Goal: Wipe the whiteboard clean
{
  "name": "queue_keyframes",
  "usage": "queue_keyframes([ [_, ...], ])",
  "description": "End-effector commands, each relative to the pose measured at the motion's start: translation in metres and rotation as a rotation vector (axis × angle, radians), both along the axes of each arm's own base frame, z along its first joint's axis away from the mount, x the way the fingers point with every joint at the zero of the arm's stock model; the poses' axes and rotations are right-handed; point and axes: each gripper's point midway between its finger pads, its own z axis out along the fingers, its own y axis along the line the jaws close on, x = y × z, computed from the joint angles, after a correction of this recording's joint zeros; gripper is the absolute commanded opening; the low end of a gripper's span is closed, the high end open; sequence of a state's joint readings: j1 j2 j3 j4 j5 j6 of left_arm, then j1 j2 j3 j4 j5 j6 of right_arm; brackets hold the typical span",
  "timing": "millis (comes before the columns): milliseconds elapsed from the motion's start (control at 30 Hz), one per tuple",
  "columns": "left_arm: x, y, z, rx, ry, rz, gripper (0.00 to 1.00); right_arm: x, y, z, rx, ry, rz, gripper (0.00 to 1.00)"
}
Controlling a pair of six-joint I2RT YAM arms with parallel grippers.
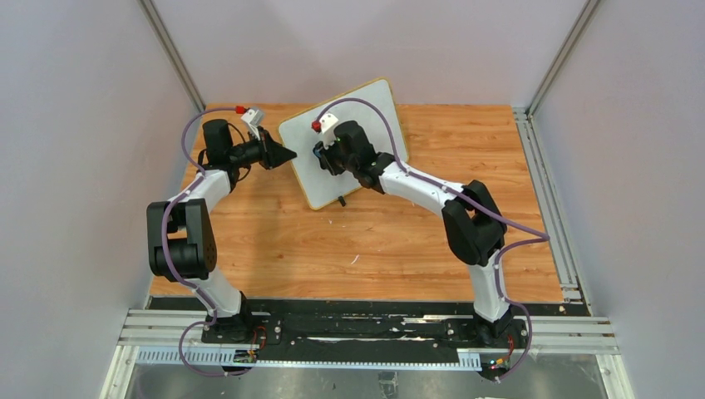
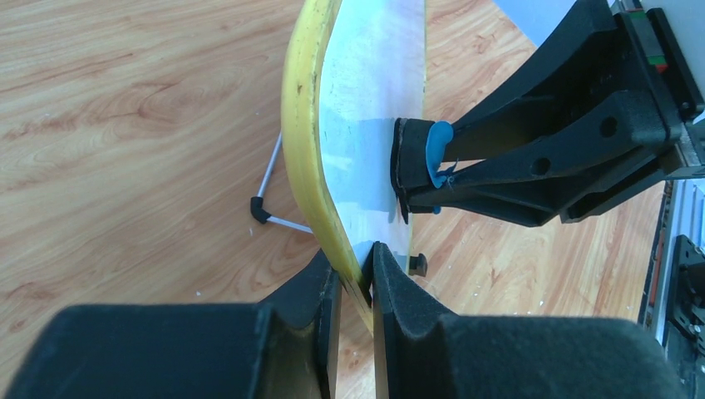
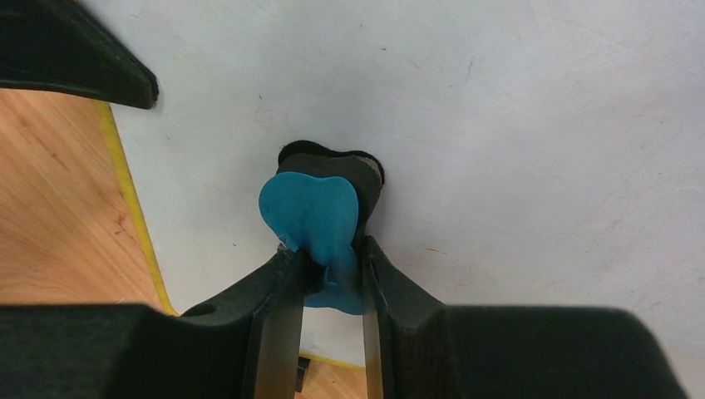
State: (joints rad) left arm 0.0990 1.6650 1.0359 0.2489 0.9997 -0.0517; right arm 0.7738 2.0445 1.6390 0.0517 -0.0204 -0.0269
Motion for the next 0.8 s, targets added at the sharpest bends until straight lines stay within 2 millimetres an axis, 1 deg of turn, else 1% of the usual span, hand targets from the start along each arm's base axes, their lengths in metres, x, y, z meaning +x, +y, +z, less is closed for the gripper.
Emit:
queue_keyframes([
  [0,0.0,0.004,-0.019,0.069,0.004,0.016,0.0,0.021,-0.017,-0.008,-0.032,-0.015,-0.049,0.01],
  [100,0.001,0.004,-0.019,0.068,0.006,0.018,0.0,0.034,-0.034,-0.009,-0.034,-0.005,-0.081,0.01],
  [200,0.001,0.004,-0.02,0.068,0.008,0.017,0.0,0.043,-0.053,-0.007,-0.038,-0.007,-0.115,0.01],
  [400,0.001,0.004,-0.021,0.068,0.011,0.016,0.0,0.057,-0.095,0.004,-0.041,-0.021,-0.186,0.01],
  [433,0.001,0.004,-0.022,0.068,0.011,0.016,0.0,0.058,-0.101,0.001,-0.047,-0.016,-0.195,0.01],
  [500,0.001,0.004,-0.021,0.068,0.01,0.016,0.0,0.059,-0.114,0.009,-0.041,-0.026,-0.215,0.0],
  [600,0.001,0.004,-0.02,0.07,0.008,0.016,0.0,0.059,-0.13,0.013,-0.041,-0.029,-0.241,0.01],
  [767,0.0,0.004,-0.019,0.071,0.007,0.017,0.0,0.052,-0.143,0.021,-0.036,-0.043,-0.264,0.01],
])
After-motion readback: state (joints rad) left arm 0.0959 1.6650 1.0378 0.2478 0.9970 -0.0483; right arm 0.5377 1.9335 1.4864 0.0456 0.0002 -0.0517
